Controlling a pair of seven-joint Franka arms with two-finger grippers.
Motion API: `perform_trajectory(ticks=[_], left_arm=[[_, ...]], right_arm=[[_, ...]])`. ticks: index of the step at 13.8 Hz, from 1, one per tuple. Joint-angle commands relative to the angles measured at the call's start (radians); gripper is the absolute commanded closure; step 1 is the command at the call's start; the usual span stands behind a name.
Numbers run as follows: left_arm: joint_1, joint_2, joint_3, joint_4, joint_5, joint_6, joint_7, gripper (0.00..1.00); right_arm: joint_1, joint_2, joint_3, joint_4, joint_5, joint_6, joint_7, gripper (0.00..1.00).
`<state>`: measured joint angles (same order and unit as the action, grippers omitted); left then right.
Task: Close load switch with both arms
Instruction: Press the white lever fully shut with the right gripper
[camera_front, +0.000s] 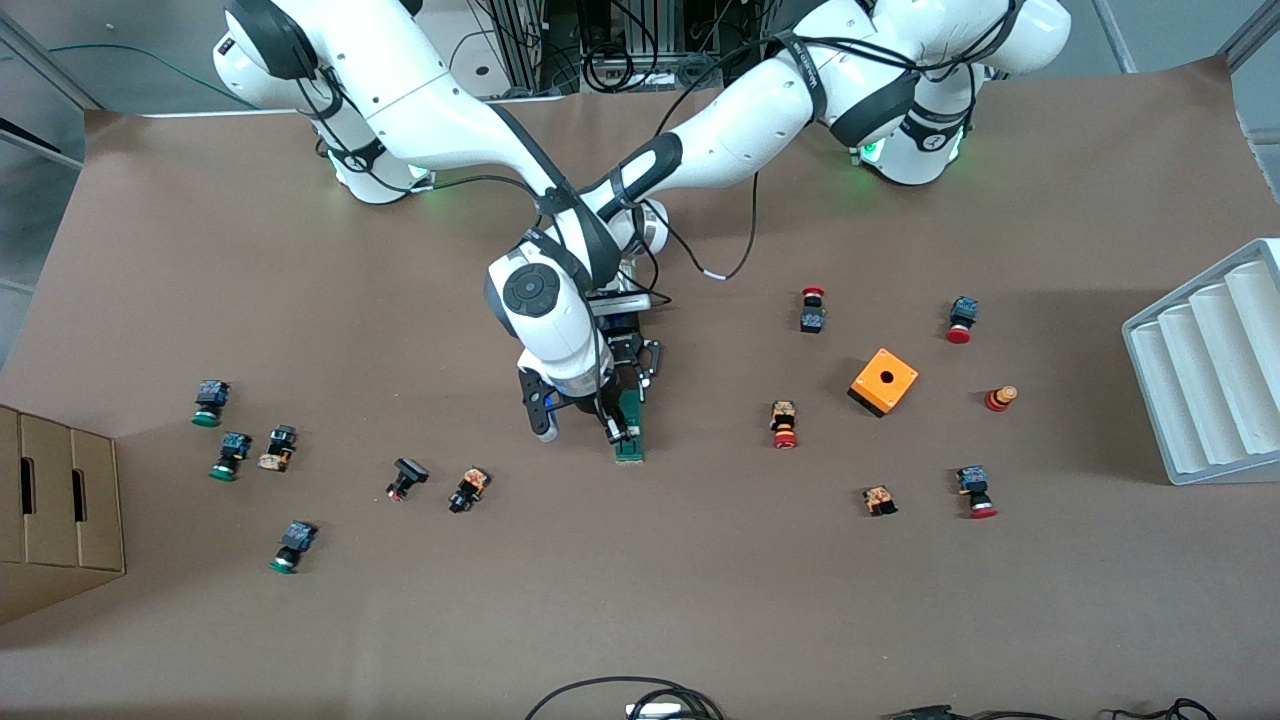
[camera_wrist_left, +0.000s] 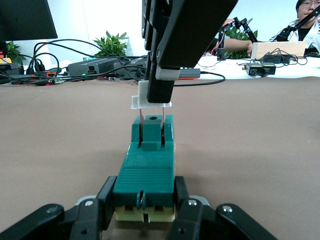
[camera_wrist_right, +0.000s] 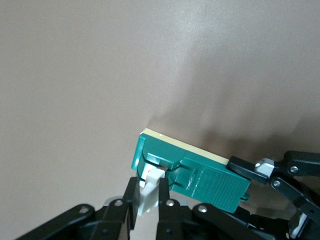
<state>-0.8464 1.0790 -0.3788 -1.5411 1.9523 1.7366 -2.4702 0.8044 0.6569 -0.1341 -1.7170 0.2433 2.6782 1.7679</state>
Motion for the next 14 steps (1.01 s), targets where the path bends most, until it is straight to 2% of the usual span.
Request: perform_trajectory(ticks=[1, 14], left_arm=[[0.010, 0.022, -0.005, 0.019, 0.007, -0.009, 0.017, 0.49], [0.012, 0.028, -0.005, 0.019, 0.008, -0.009, 0.014, 0.49]], right_arm=[[-0.020, 0.055, -0.007, 0.085, 0.019, 0.009, -0.015, 0.79], [-0.042, 0.122, -0.007, 0.165, 0.017, 0.006, -0.012, 0.77]])
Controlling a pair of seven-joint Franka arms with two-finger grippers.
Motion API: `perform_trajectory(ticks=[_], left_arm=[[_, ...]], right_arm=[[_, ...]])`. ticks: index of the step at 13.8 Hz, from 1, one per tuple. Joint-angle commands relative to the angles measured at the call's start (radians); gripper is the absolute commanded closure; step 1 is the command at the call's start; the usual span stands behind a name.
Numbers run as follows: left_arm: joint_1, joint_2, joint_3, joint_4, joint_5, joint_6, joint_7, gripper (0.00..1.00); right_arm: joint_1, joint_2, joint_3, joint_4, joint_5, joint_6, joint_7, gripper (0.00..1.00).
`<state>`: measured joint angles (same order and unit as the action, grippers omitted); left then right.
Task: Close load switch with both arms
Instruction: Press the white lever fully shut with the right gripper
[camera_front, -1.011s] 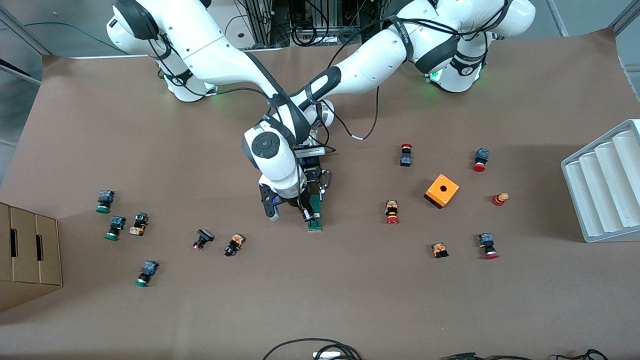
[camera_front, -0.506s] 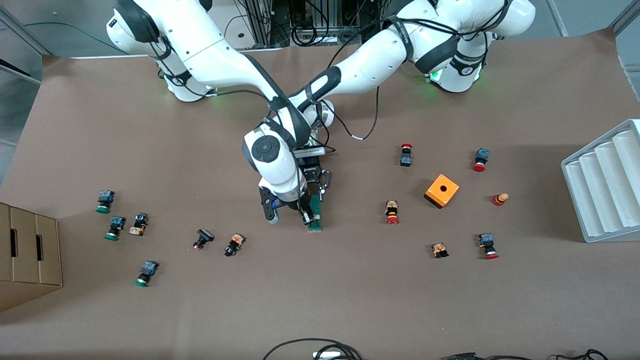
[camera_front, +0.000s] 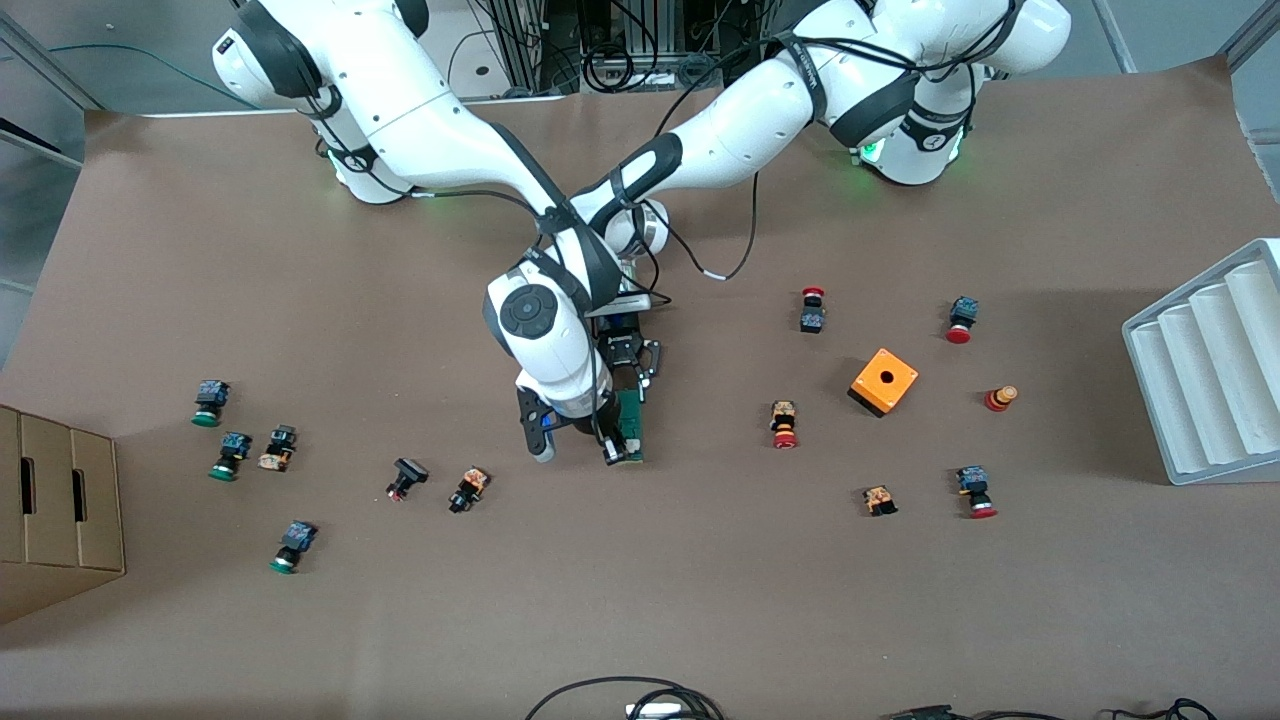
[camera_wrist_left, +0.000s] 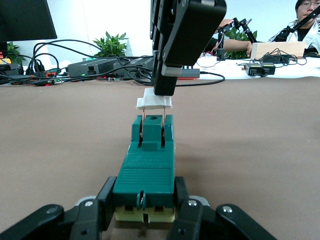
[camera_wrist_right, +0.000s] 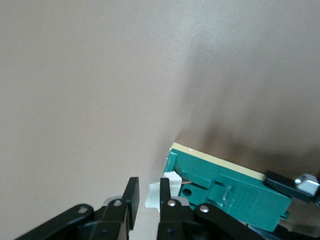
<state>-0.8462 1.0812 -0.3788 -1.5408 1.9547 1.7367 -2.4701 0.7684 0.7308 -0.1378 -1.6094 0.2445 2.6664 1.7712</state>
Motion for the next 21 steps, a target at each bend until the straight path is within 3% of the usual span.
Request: perform_trajectory(ticks=[1, 21], left_arm=[[0.013, 0.026, -0.005, 0.018, 0.006, -0.009, 0.014, 0.49], [0.013, 0.029, -0.005, 0.018, 0.009, -0.009, 0.014, 0.49]], right_arm=[[-0.006, 0.048, -0.003, 0.057, 0.018, 0.018, -0.015, 0.77], [-0.004, 0.084, -0.003, 0.065, 0.015, 0.026, -0.010, 0.77]])
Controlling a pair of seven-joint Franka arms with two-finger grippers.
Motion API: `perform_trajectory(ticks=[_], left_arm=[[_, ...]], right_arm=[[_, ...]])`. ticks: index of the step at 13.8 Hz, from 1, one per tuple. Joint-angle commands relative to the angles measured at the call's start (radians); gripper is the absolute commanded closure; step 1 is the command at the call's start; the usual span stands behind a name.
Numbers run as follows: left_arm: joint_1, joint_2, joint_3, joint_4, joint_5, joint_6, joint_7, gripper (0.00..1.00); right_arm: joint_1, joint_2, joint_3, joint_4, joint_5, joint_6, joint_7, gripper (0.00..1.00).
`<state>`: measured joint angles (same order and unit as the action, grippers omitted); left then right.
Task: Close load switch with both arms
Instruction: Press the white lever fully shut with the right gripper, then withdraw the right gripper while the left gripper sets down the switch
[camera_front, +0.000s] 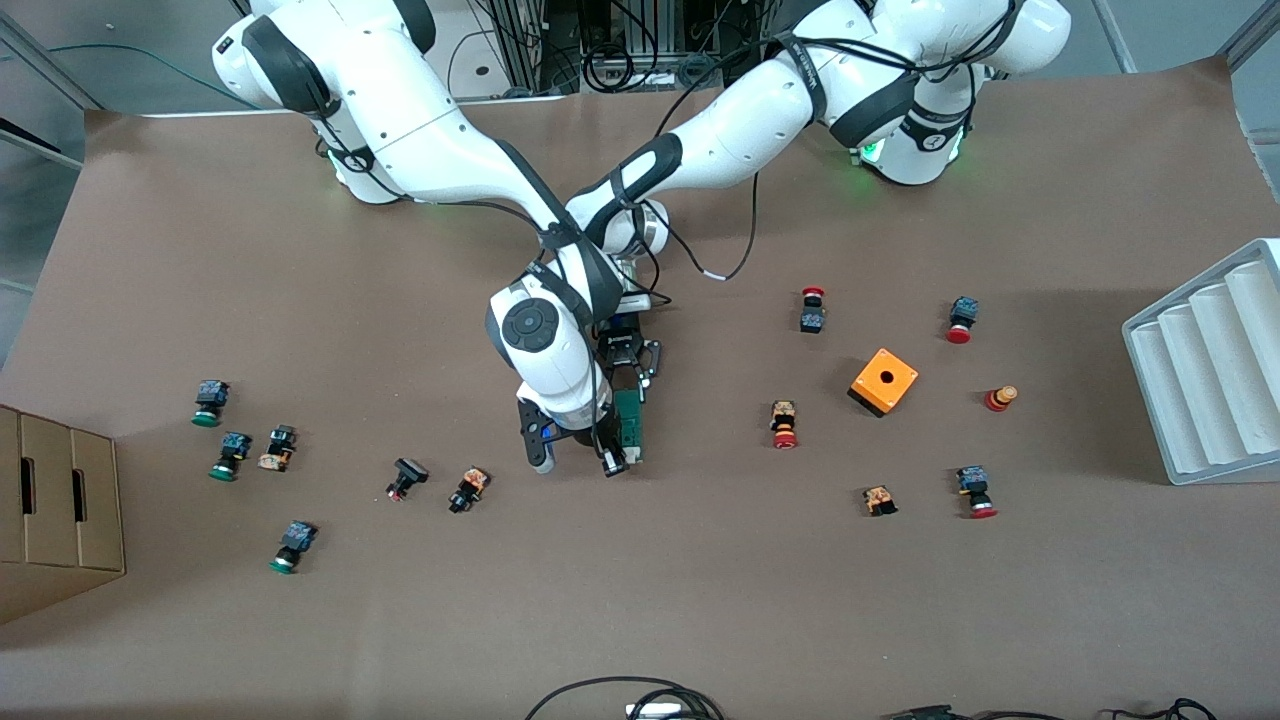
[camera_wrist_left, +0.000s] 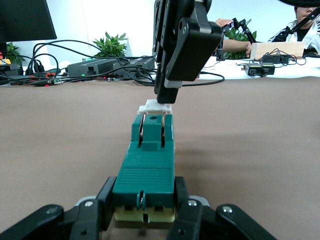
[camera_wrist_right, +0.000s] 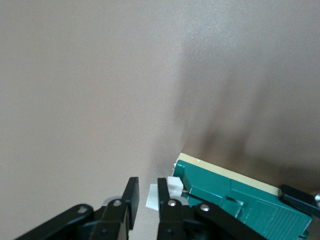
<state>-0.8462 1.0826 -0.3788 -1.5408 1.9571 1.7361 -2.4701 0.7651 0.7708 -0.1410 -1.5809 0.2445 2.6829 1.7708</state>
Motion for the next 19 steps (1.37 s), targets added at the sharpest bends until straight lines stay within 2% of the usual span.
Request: perform_trajectory(ticks=[1, 6, 7, 8, 9, 10, 11, 12, 16, 19], left_arm=[[0.013, 0.028, -0.005, 0.018, 0.006, -0.009, 0.014, 0.49], [0.015, 0.026, -0.005, 0.019, 0.005, -0.009, 0.017, 0.48], [0.015, 0.026, -0.005, 0.019, 0.005, -0.010, 0.017, 0.48], [0.013, 0.026, -0.005, 0.019, 0.005, -0.010, 0.014, 0.41], [0.013, 0.023, -0.006, 0.019, 0.002, -0.010, 0.017, 0.29], [0.015, 0.022, -0.006, 0.019, 0.005, -0.009, 0.014, 0.24], [0.015, 0.017, -0.006, 0.021, 0.003, -0.010, 0.019, 0.03], [0.015, 0.016, -0.006, 0.021, 0.003, -0.010, 0.014, 0.00], [0.015, 0.007, -0.006, 0.021, 0.003, -0.010, 0.014, 0.00], [0.016, -0.015, -0.023, 0.019, 0.000, -0.013, 0.019, 0.00]], right_arm=[[-0.001, 0.044, 0.000, 0.036, 0.016, 0.009, -0.010, 0.77], [-0.001, 0.041, 0.000, 0.036, 0.016, 0.005, -0.008, 0.77], [-0.001, 0.033, 0.003, 0.038, 0.016, 0.000, -0.008, 0.73], [-0.007, 0.019, 0.011, 0.044, 0.018, -0.023, -0.008, 0.51], [-0.032, 0.012, 0.020, 0.077, 0.018, -0.085, -0.008, 0.10], [-0.044, -0.008, 0.024, 0.108, 0.018, -0.157, -0.011, 0.00], [-0.056, -0.036, 0.024, 0.114, 0.018, -0.207, -0.017, 0.00], [-0.076, -0.069, 0.024, 0.114, 0.018, -0.236, -0.030, 0.00], [-0.165, -0.221, 0.027, 0.098, 0.021, -0.458, -0.242, 0.00], [-0.277, -0.352, 0.060, 0.049, 0.041, -0.608, -0.459, 0.00]])
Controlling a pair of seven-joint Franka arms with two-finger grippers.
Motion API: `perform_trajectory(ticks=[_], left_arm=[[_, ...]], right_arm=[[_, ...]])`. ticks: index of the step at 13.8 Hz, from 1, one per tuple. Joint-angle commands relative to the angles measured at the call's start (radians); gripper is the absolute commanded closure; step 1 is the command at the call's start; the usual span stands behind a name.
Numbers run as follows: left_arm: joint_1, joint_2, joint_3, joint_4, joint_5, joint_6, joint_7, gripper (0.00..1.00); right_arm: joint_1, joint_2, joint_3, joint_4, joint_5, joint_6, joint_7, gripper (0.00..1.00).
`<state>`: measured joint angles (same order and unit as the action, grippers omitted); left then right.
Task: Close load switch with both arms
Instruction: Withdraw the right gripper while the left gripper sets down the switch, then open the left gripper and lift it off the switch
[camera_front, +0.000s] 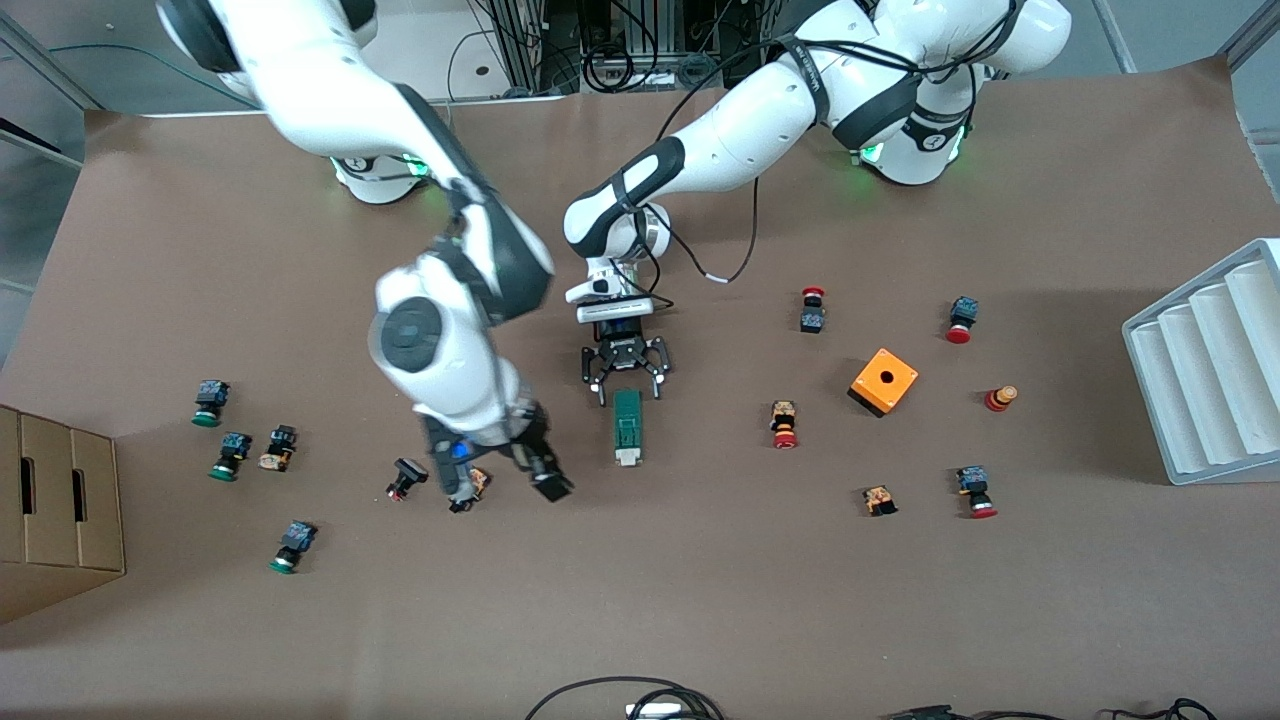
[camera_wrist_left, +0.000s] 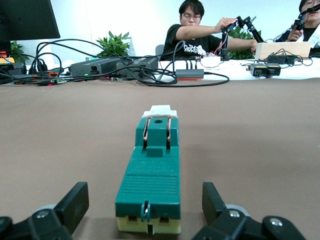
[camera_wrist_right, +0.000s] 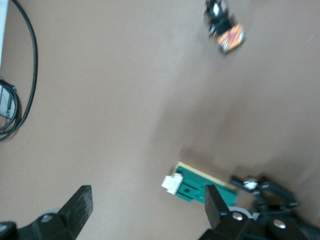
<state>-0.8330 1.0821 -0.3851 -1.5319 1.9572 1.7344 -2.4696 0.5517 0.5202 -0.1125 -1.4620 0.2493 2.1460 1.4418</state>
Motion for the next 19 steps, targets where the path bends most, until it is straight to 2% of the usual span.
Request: perform_trajectory(ticks=[1, 5, 8, 9, 10, 12, 14, 15, 19], left_arm=[[0.011, -0.030, -0.023, 0.010, -0.001, -0.010, 0.020, 0.00], [0.017, -0.114, -0.043, 0.009, -0.079, -0.001, 0.105, 0.00], [0.031, -0.160, -0.052, 0.007, -0.115, 0.026, 0.156, 0.00], [0.032, -0.178, -0.051, 0.007, -0.125, 0.049, 0.162, 0.00], [0.035, -0.203, -0.051, 0.007, -0.159, 0.075, 0.197, 0.00], [0.038, -0.252, -0.051, 0.007, -0.236, 0.086, 0.288, 0.00], [0.046, -0.303, -0.051, 0.006, -0.299, 0.112, 0.357, 0.00], [0.051, -0.333, -0.051, 0.006, -0.329, 0.146, 0.391, 0.00], [0.080, -0.453, -0.049, 0.006, -0.513, 0.171, 0.620, 0.00]], right_arm=[[-0.094, -0.142, 0.031, -0.081, 0.036, -0.124, -0.200, 0.00], [-0.254, -0.293, 0.033, -0.087, 0.034, -0.384, -0.594, 0.00], [-0.375, -0.393, 0.027, -0.087, 0.019, -0.507, -0.942, 0.00], [-0.407, -0.422, 0.010, -0.087, -0.002, -0.552, -1.060, 0.00], [-0.415, -0.449, -0.036, -0.087, -0.033, -0.575, -1.180, 0.00], [-0.420, -0.492, -0.111, -0.093, -0.074, -0.601, -1.367, 0.00], [-0.479, -0.554, -0.112, -0.139, -0.146, -0.594, -1.481, 0.00], [-0.498, -0.583, -0.112, -0.165, -0.153, -0.588, -1.530, 0.00], [-0.527, -0.648, -0.107, -0.276, -0.206, -0.522, -1.561, 0.00]])
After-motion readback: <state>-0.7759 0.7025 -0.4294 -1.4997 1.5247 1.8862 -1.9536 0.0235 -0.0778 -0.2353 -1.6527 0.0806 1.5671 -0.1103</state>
